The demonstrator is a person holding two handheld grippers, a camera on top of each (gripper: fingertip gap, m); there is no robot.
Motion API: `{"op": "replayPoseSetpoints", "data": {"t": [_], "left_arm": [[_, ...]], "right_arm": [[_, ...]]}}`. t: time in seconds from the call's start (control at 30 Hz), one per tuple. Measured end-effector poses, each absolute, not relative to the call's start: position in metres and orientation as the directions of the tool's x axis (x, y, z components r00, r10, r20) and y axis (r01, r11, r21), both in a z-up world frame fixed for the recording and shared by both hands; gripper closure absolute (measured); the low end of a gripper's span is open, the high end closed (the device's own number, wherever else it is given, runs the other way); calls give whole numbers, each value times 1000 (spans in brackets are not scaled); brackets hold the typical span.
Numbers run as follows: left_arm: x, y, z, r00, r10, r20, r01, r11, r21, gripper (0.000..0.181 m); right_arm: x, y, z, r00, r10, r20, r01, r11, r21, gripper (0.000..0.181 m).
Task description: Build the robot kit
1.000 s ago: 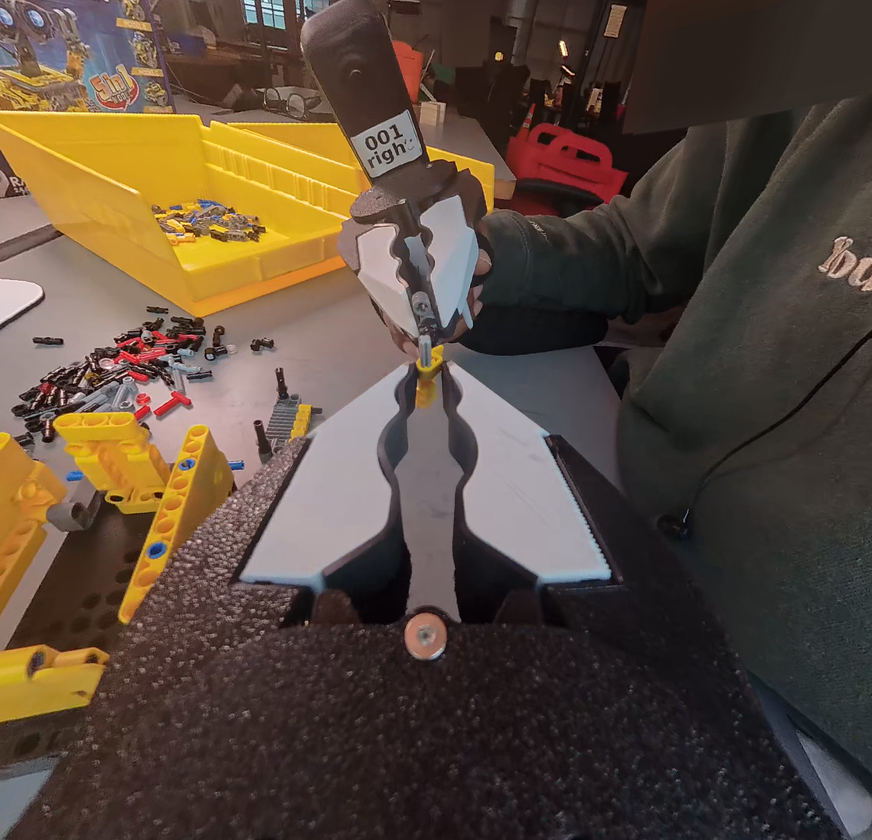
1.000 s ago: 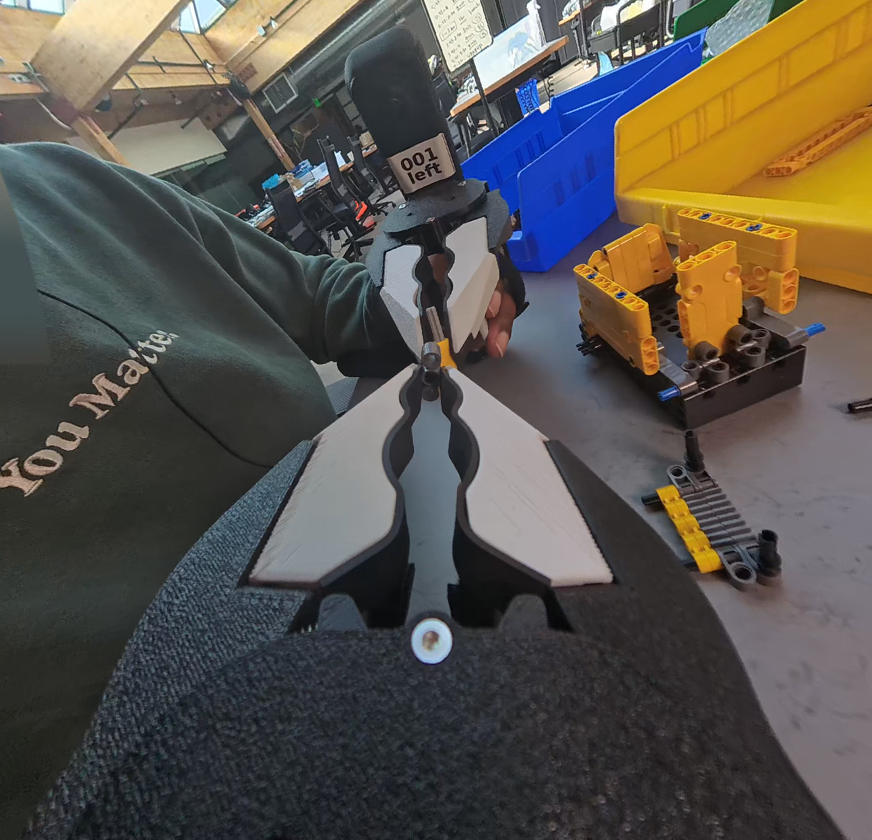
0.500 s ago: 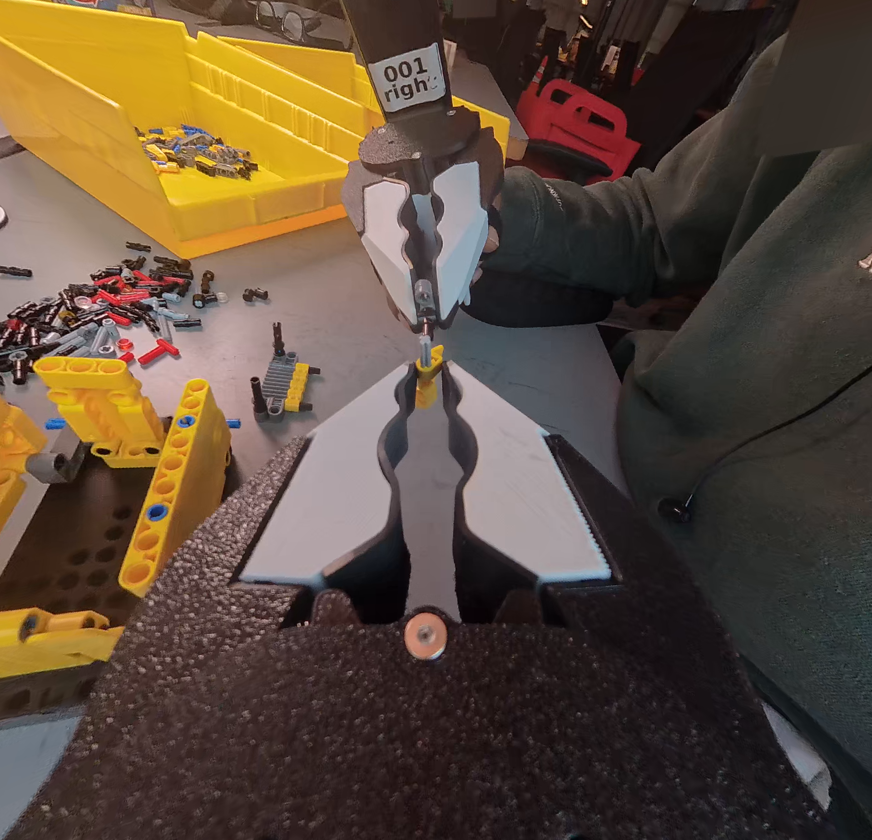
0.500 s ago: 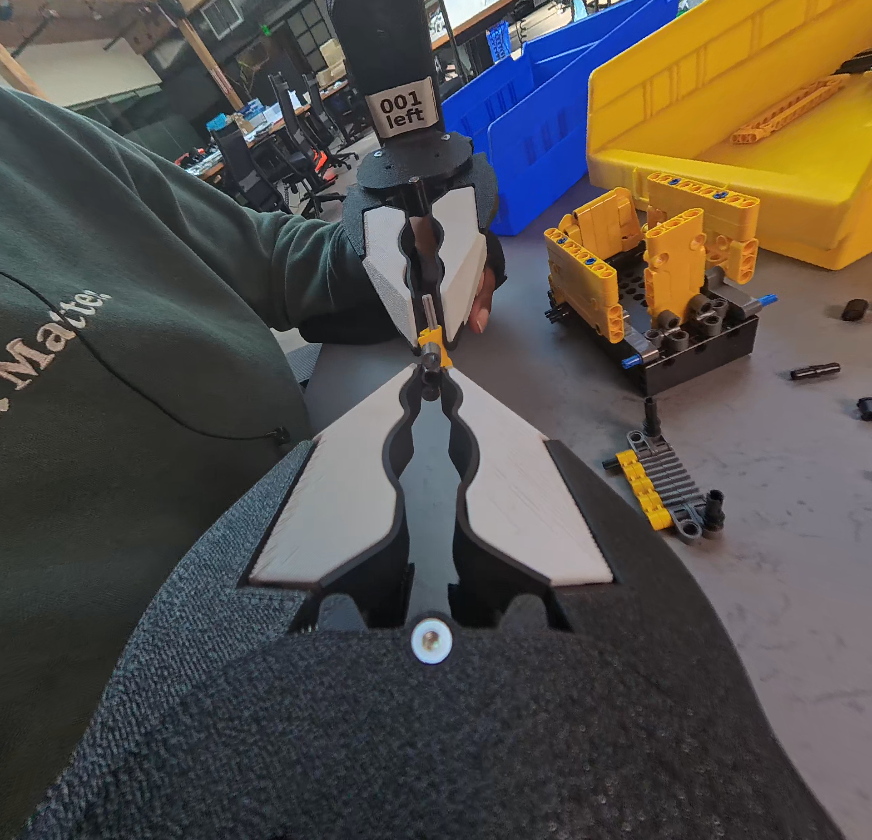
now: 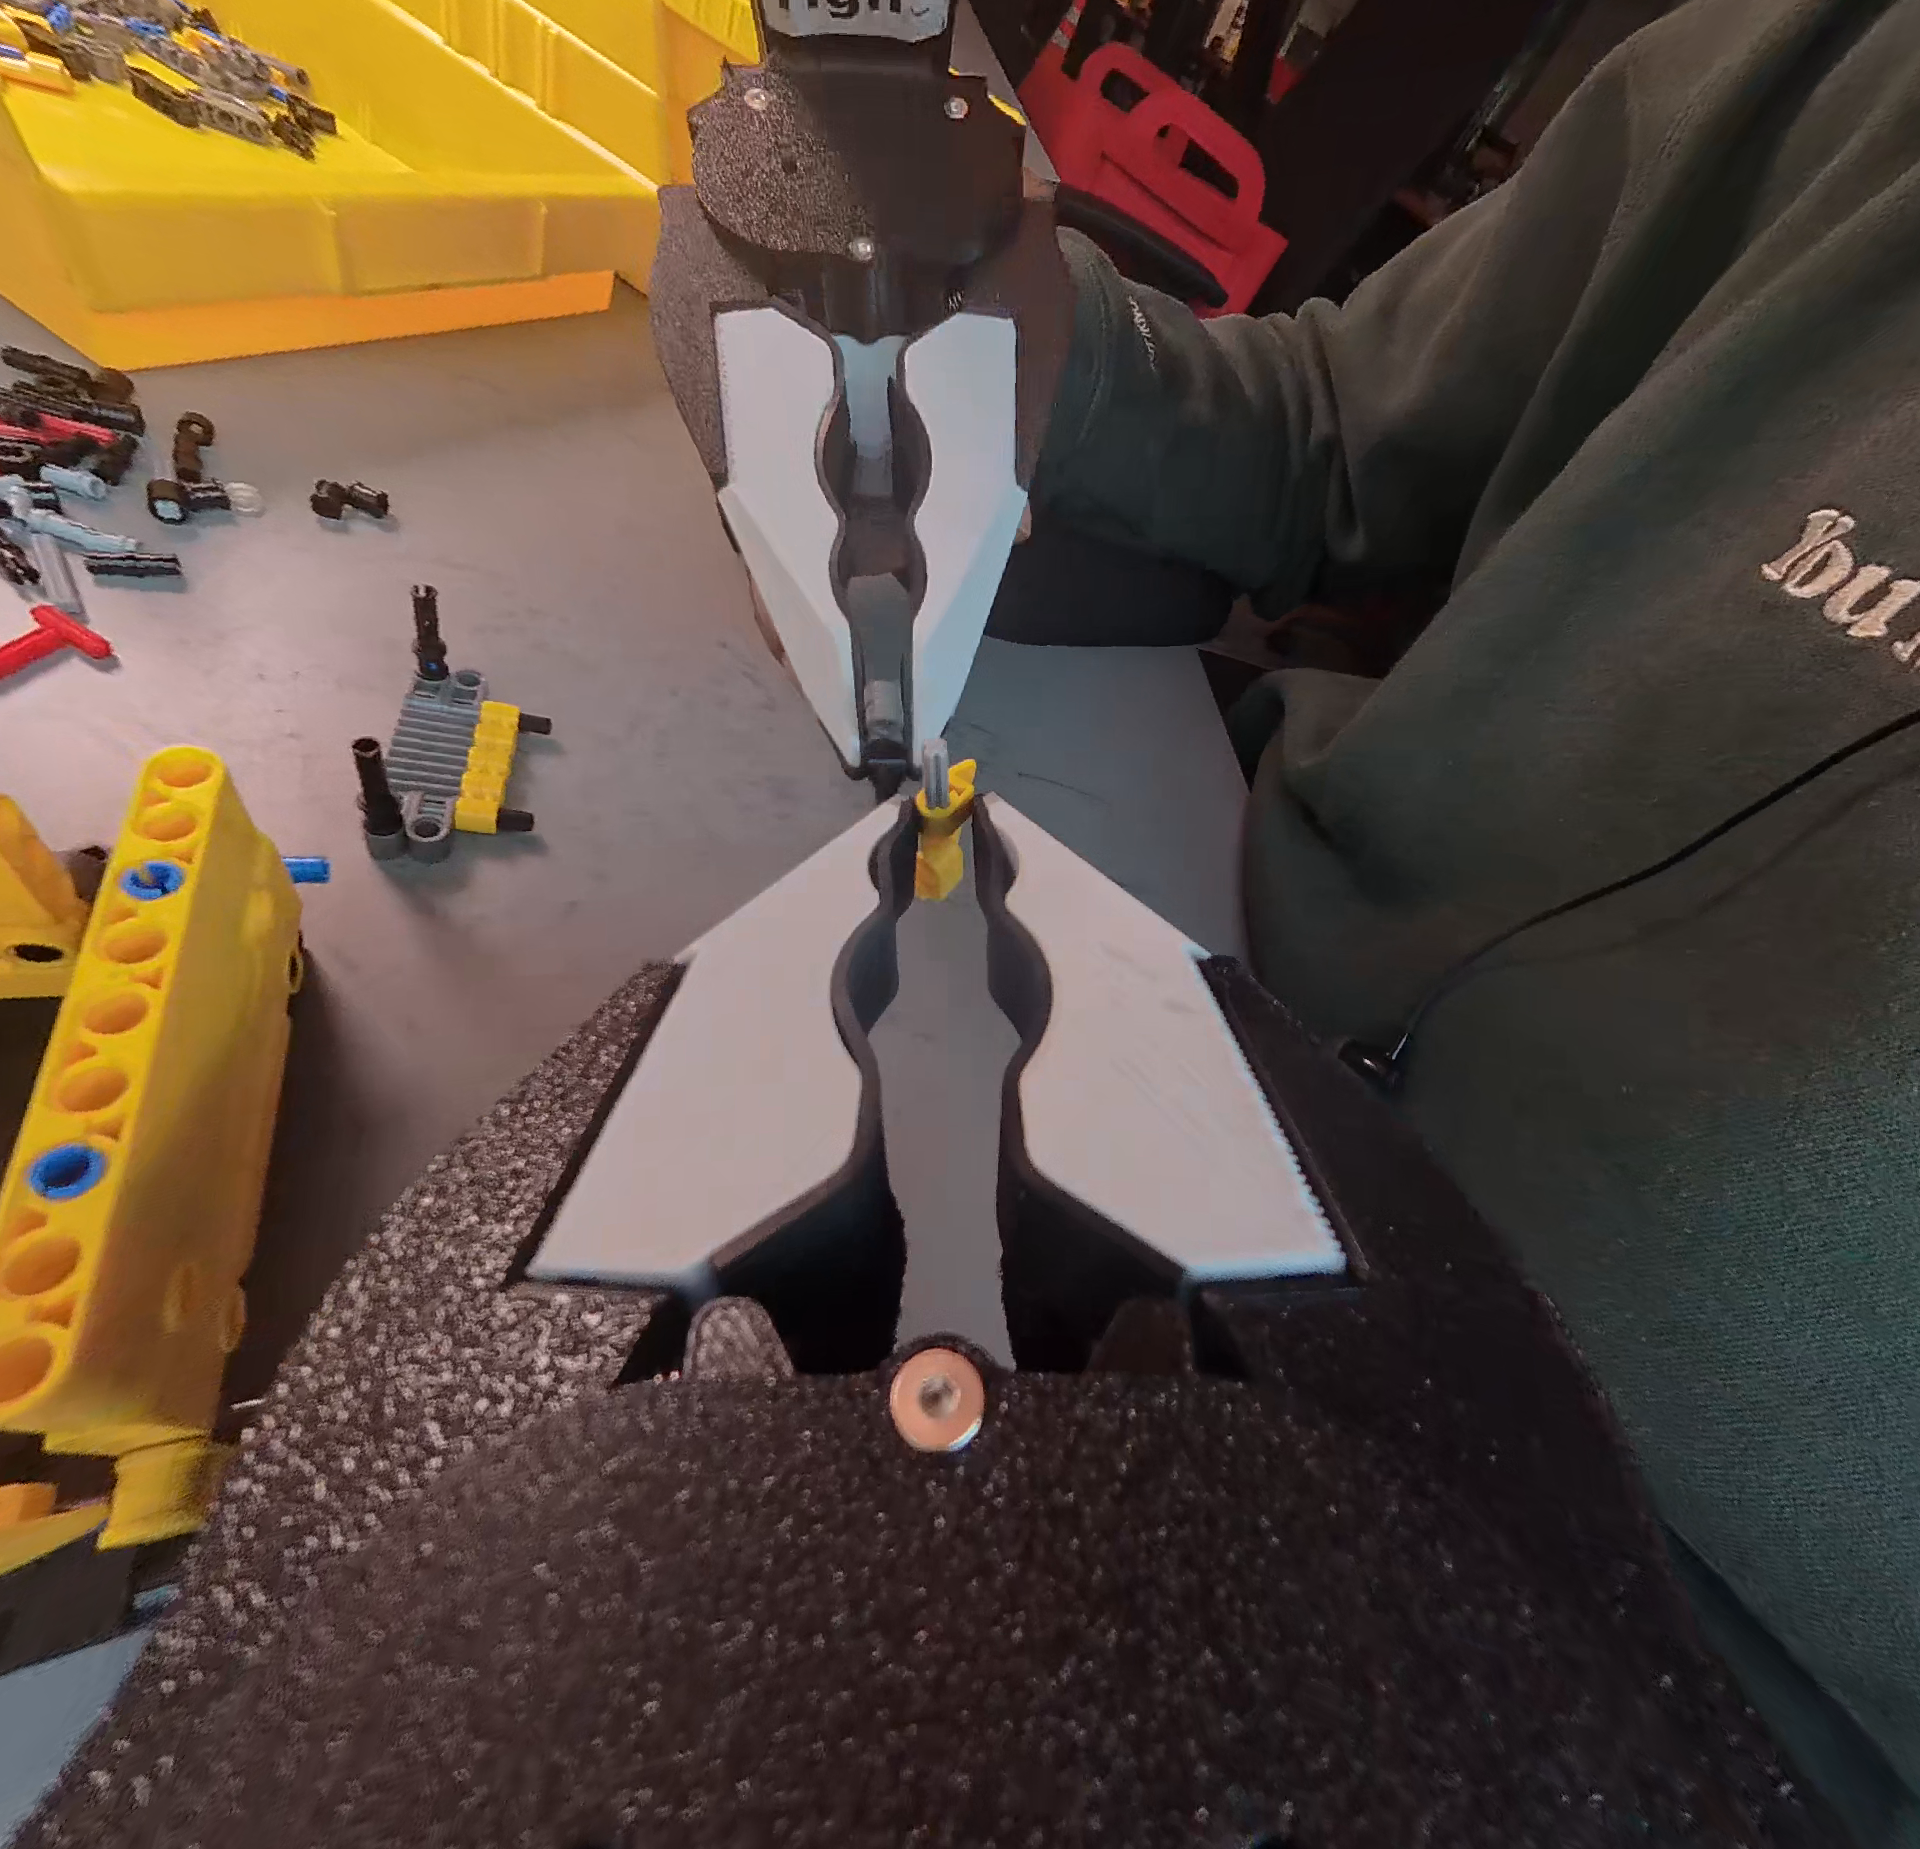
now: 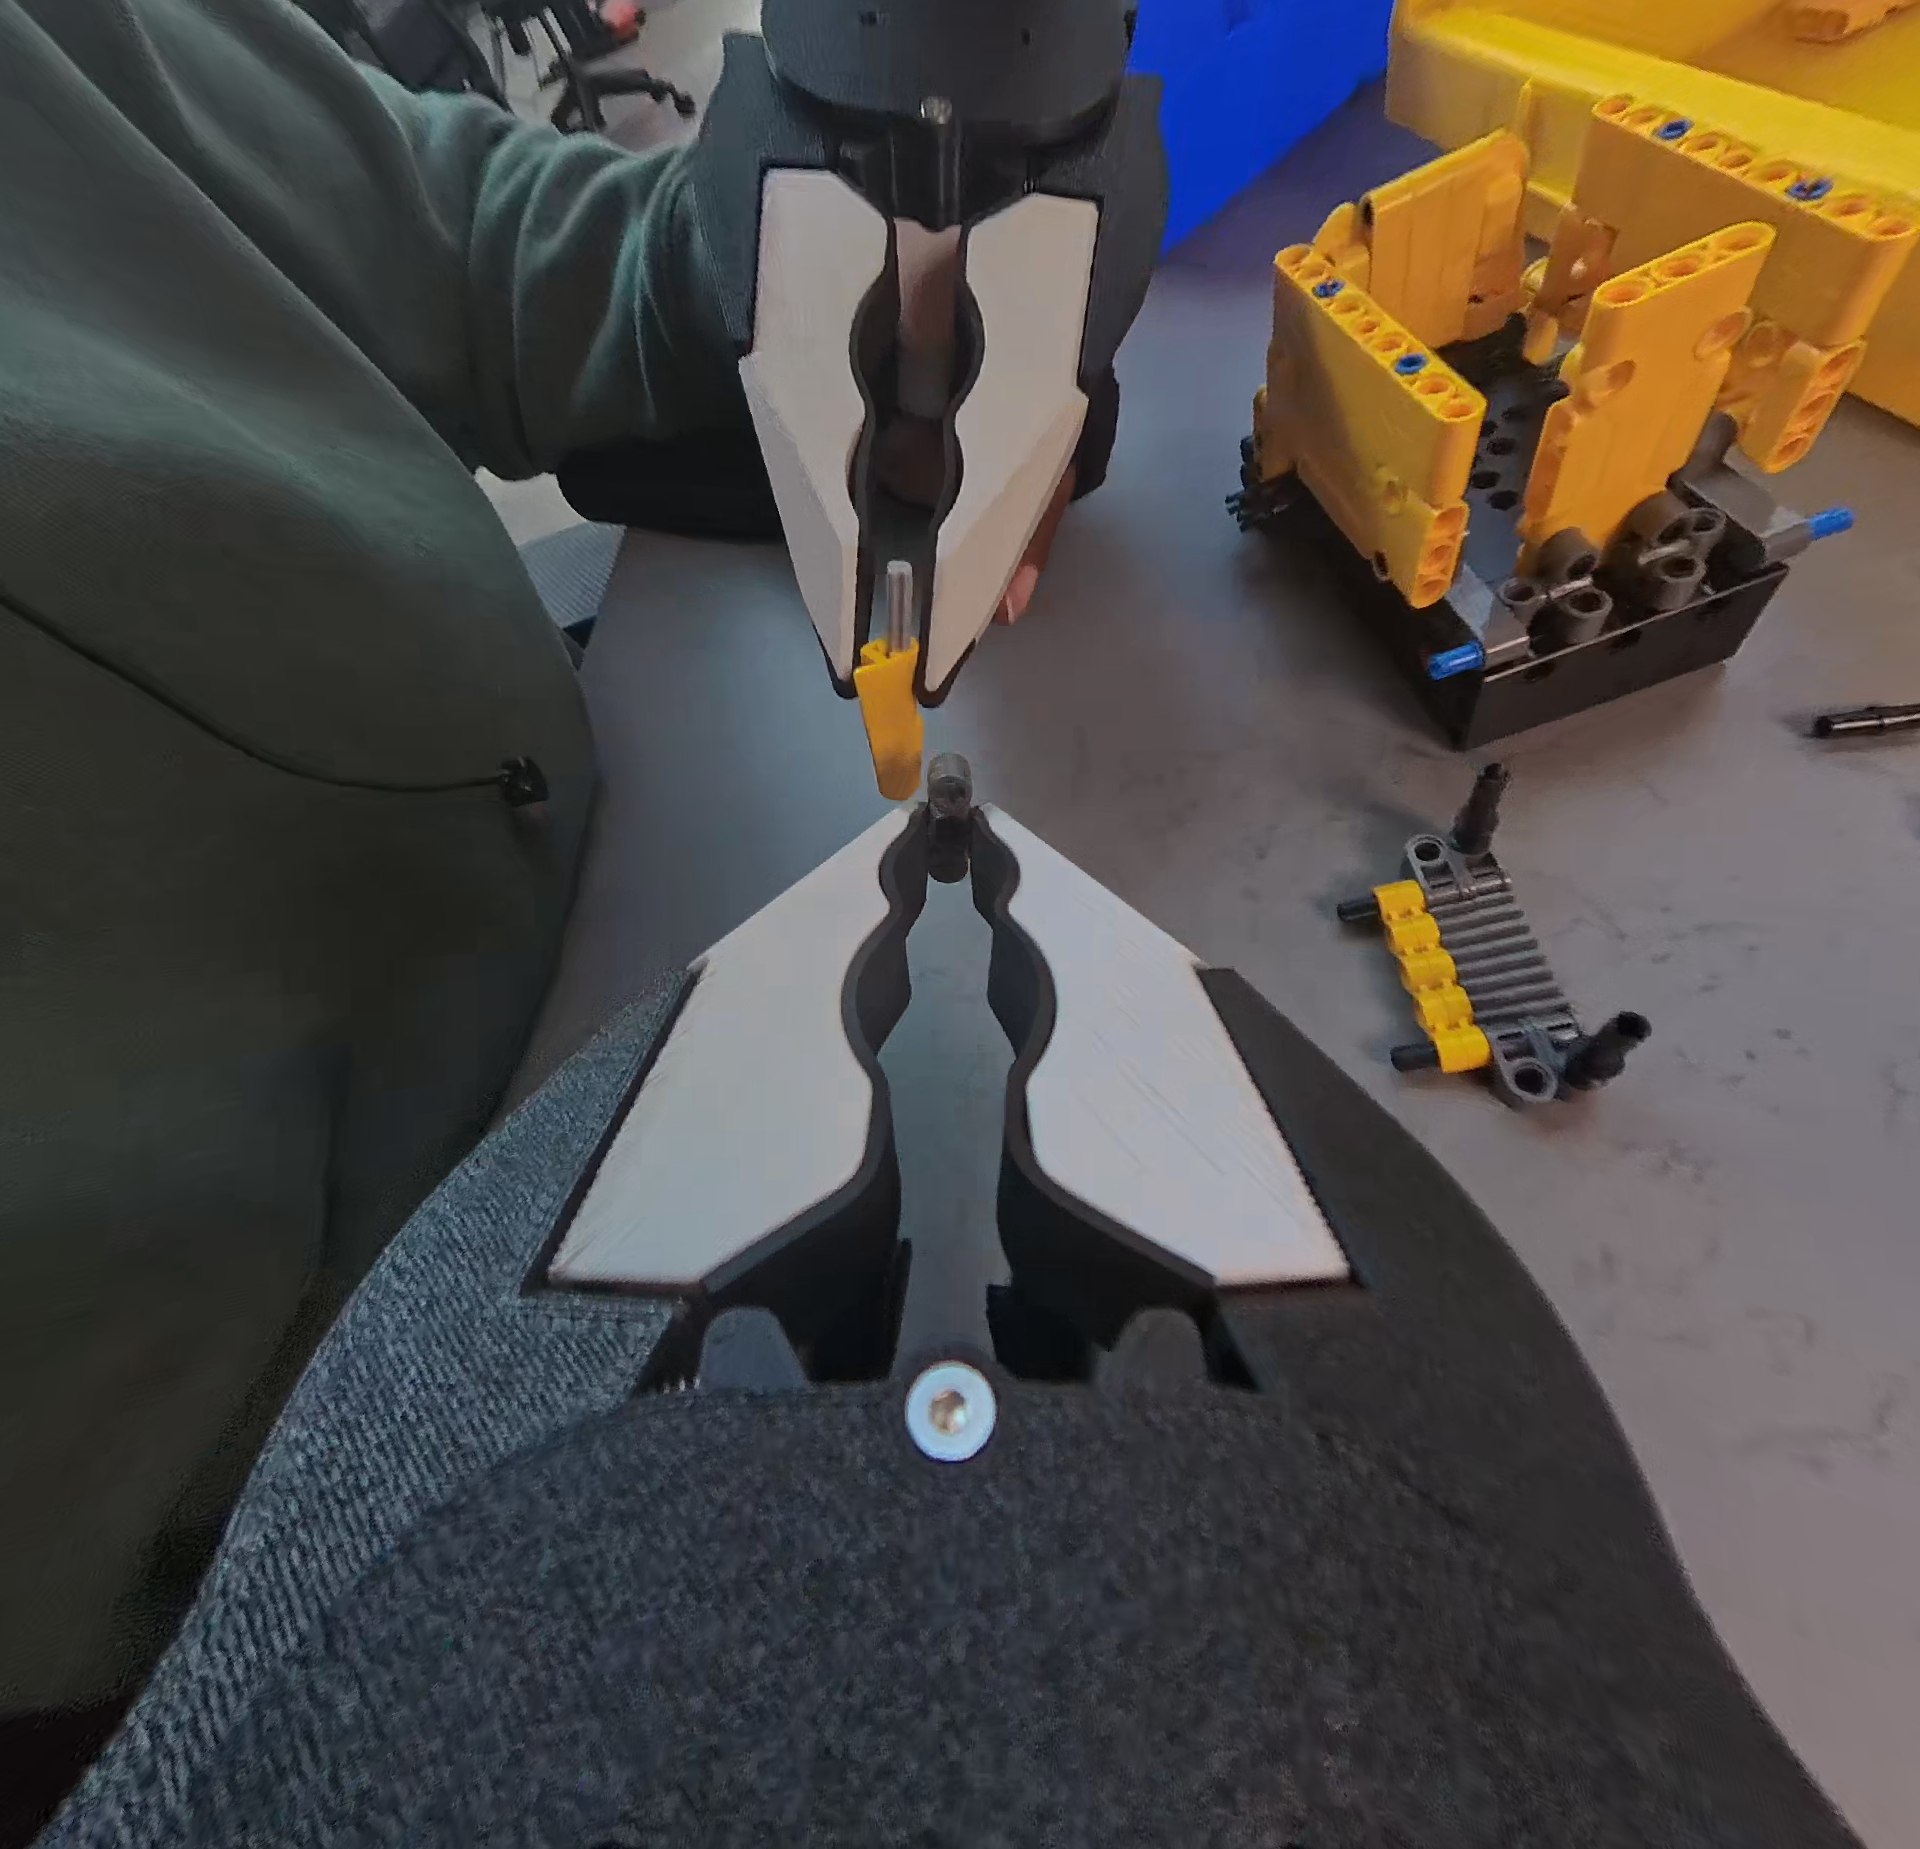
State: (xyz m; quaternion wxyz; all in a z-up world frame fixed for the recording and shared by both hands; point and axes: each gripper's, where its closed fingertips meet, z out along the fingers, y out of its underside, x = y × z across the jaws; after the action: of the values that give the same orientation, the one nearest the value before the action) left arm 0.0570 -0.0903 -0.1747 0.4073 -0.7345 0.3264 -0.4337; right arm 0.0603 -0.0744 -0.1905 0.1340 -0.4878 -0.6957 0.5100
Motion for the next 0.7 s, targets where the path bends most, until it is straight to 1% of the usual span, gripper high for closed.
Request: {"op": "replayPoseSetpoints", "data": {"t": [0.07,0.27,0.37,0.53,0.7], "left_arm": [[56,-89,-173,410,-829,381,-112,-461,-880,172],[54,-83,-169,404,-804,436,-48,-495,-868,172],[53,-82,-170,404,-800,443,-45,-501,-864,172],[55,-83,-171,399,-796,455,-48,-514,-857,172],[57,-82,-176,398,-777,488,-56,-552,-832,172]], "right_arm": [[64,-76,-197,-493,820,-289,568,52,-821,175],[68,-75,-224,-457,845,-278,664,116,-739,175],[69,-72,-233,-453,863,-225,680,172,-713,175],[67,-70,-232,-436,872,-223,684,160,-712,175],[62,-66,-220,-414,870,-268,658,82,-749,175]]}}
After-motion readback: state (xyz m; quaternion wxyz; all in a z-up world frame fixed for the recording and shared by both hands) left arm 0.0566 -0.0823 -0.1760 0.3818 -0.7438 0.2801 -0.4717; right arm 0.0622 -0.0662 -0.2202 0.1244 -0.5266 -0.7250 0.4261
